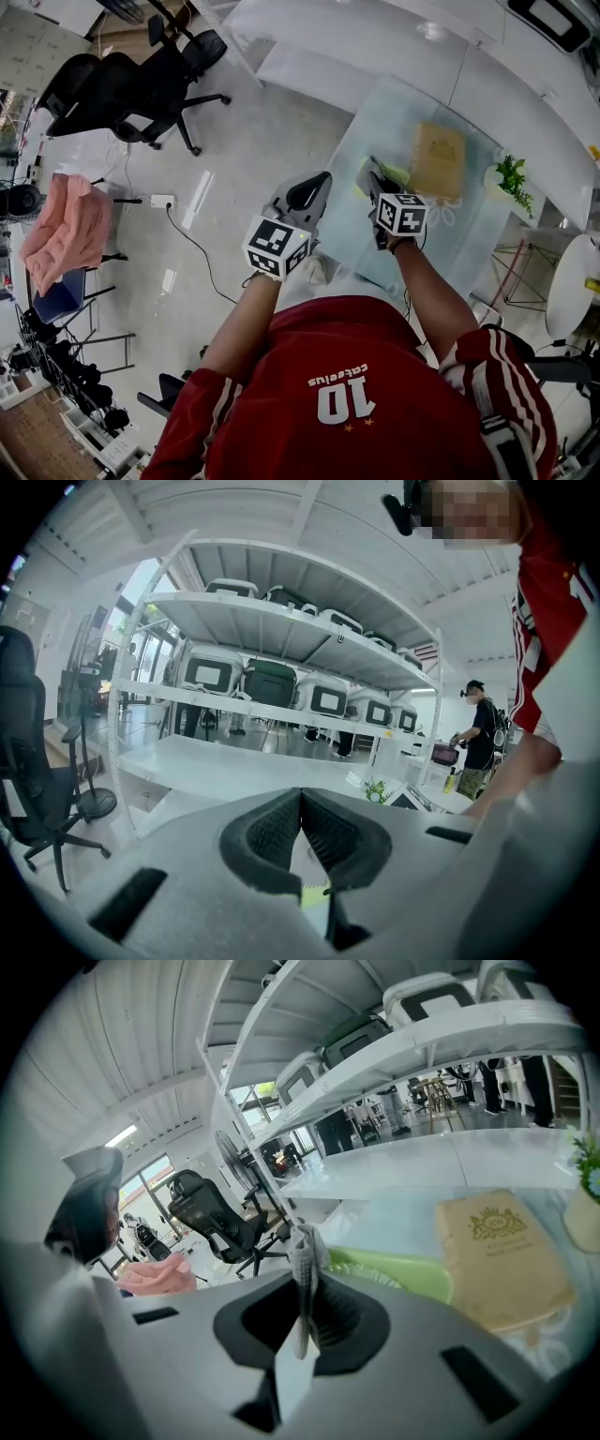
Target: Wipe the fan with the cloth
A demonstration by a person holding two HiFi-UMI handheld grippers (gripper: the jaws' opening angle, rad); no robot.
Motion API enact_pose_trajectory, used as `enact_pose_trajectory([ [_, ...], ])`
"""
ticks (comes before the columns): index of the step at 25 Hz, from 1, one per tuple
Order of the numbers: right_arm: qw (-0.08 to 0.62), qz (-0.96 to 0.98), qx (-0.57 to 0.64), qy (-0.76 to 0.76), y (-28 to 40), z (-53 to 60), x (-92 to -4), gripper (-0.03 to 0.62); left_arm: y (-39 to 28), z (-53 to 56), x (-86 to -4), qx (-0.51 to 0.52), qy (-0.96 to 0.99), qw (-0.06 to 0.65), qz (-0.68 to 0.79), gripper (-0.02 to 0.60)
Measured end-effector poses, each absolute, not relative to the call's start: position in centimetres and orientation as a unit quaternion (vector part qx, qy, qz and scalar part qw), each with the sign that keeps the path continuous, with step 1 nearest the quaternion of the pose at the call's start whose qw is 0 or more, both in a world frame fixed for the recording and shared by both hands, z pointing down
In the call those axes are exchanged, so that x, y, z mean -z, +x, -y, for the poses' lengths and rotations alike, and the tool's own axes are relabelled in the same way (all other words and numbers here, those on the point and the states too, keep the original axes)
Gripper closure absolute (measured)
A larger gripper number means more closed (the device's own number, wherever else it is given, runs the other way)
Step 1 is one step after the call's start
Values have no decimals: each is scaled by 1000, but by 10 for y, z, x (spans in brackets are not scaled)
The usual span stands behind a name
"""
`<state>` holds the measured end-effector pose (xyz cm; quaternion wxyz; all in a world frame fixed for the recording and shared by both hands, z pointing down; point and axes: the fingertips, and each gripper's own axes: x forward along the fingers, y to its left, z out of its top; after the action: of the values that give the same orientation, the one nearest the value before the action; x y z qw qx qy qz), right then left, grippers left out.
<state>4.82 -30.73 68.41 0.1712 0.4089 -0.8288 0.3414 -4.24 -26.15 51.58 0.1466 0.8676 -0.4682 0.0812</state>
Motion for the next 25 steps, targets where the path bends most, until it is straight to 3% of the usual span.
enact_pose_trajectory([
  [25, 166, 792, -356, 467, 128, 300, -690, 571, 17, 276, -520, -94, 894, 147, 414, 581],
])
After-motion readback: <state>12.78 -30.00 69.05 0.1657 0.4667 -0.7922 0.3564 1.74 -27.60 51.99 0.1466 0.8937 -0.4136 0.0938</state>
